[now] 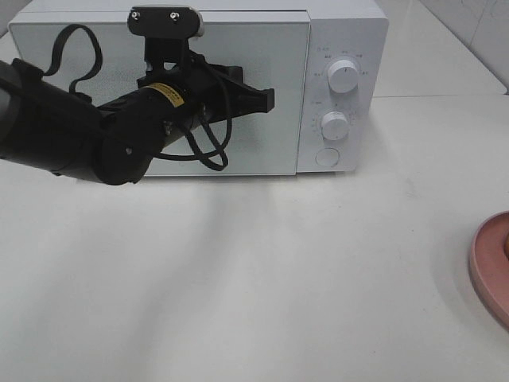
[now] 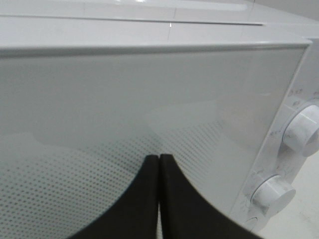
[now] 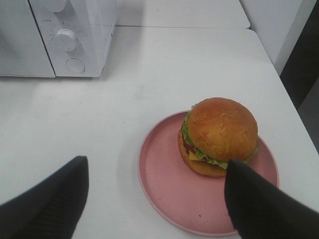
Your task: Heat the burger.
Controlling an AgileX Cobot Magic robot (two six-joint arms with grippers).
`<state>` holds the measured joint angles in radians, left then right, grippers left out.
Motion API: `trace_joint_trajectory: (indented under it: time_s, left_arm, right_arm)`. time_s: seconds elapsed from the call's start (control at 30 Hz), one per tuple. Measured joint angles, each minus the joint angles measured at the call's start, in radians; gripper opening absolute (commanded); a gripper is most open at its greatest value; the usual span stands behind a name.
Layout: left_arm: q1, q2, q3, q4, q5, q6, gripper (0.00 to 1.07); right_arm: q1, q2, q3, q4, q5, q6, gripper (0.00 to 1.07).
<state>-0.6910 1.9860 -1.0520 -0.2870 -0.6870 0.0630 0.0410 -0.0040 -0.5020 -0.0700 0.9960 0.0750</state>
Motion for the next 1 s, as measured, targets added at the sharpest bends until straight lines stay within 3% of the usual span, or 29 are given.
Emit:
trace_joint_trajectory:
  time_s: [0.33,0.53,0.63,0.77,0.83,0.87,0.9,0.93,0.97,1.0]
  left_arm:
    - [0.011,0.02,-0.043,0.021,0.083,0.007,0.0]
    - [0.001,-0.021,-0.045,-0.038,0.175,0.039,0.0]
    - [-0.024,-0.08,0.004,-0.06,0.175,0.086,0.0]
    - [-0.057,-0.127,0.066,-0.061,0.19,0.103,0.06]
    - [-0.081,-0.17,0.12,-0.061,0.252,0.112,0.29]
    - [-0.081,-0.17,0.12,-0.061,0.252,0.112,0.29]
    - [-0.089,-0.196,0.141,-0.061,0.32,0.117,0.61]
    - [-0.09,-0.21,0.149,-0.061,0.365,0.119,0.79]
    - [-0.09,-0.21,0.149,-0.061,0.365,0.119,0.79]
    - [-0.09,-0.232,0.158,-0.061,0.449,0.119,1.02]
  right_arm:
    - [0.0,0.0,0.0,0.0,0.0,0.0,0.75]
    - [0.0,0.0,0.0,0.0,0.0,0.0,0.75]
    - [0.0,0.0,0.0,0.0,0.0,0.0,0.75]
    - [0.0,0.0,0.0,0.0,0.0,0.0,0.75]
    - [0.0,0.0,0.0,0.0,0.0,0.0,0.75]
    - [0.0,0.0,0.0,0.0,0.0,0.0,0.75]
    - [0.0,0.0,0.0,0.0,0.0,0.0,0.75]
    - [0.0,0.0,0.0,0.0,0.0,0.0,0.75]
    - [0.0,0.0,0.0,0.0,0.0,0.0,0.75]
    - [0.0,0.0,0.0,0.0,0.0,0.0,0.75]
